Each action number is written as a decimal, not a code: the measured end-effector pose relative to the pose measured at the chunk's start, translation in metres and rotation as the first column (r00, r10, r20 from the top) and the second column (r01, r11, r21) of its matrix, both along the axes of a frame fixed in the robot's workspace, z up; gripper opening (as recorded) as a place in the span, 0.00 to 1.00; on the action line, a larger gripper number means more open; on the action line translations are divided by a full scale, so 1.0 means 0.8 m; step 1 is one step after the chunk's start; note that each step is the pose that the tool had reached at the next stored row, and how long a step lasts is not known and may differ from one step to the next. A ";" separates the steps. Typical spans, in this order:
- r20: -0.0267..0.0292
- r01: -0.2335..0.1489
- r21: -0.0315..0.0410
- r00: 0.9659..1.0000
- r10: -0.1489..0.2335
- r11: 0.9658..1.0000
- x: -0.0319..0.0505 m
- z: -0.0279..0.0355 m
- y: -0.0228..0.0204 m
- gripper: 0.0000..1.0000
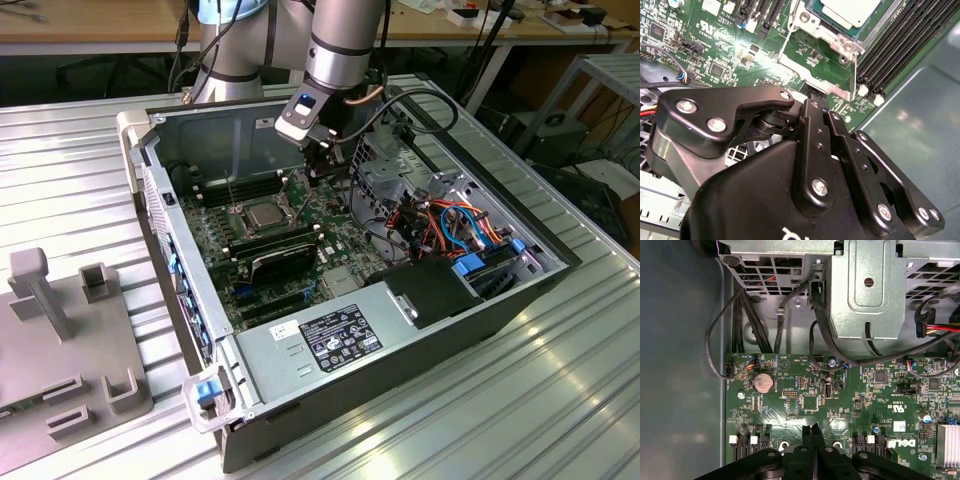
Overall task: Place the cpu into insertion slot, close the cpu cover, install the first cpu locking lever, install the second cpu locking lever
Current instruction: 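Close the cpu cover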
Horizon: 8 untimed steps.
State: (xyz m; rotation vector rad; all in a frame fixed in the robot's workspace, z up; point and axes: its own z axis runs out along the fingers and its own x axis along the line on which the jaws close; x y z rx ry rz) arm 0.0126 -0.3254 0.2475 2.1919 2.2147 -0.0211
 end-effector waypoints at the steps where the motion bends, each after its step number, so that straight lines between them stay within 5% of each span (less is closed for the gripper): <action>1: 0.000 0.000 0.000 1.000 0.000 1.000 0.000 0.0000 0.0000 0.11; 8: 0.000 0.000 0.000 1.000 0.000 1.000 -0.002 -0.0001 0.0000 0.11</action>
